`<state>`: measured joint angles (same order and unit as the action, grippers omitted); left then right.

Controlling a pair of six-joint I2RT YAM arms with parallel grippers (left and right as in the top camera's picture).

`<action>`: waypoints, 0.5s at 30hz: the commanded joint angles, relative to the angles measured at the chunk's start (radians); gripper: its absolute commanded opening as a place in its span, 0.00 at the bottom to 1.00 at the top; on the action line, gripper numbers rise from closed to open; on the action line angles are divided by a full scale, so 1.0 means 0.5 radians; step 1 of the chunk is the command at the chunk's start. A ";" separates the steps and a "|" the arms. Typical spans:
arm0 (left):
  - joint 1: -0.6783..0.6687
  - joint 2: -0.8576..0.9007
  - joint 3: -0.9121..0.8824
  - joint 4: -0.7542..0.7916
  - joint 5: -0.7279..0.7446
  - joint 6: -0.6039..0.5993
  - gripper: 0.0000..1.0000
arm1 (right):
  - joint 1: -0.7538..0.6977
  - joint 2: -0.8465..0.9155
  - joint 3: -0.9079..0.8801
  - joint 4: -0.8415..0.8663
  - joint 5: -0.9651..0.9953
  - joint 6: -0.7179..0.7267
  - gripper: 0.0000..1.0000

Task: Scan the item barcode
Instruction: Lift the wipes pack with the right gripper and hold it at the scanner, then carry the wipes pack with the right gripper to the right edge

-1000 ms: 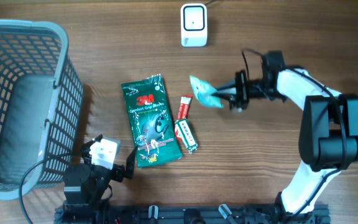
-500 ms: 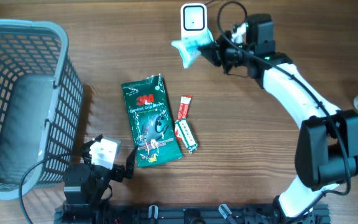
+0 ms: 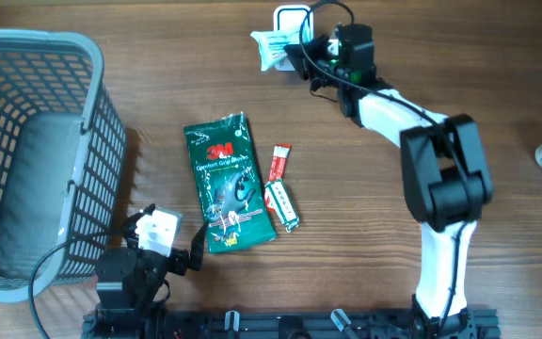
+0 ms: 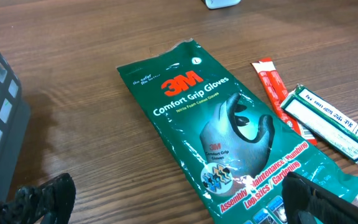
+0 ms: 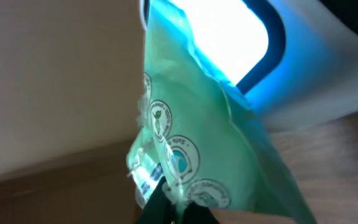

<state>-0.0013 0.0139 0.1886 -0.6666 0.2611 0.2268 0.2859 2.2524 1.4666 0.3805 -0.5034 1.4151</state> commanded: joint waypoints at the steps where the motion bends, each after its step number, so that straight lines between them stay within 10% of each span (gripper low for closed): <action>1: 0.008 -0.013 -0.011 0.005 0.037 -0.012 1.00 | 0.034 0.049 0.208 -0.093 -0.041 0.052 0.05; 15: 0.008 -0.013 -0.011 0.005 0.037 -0.012 1.00 | -0.181 -0.243 0.240 -0.697 0.020 -0.396 0.05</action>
<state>-0.0013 0.0139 0.1886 -0.6666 0.2611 0.2268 0.2859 2.2654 1.5570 0.1722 -0.5186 1.3544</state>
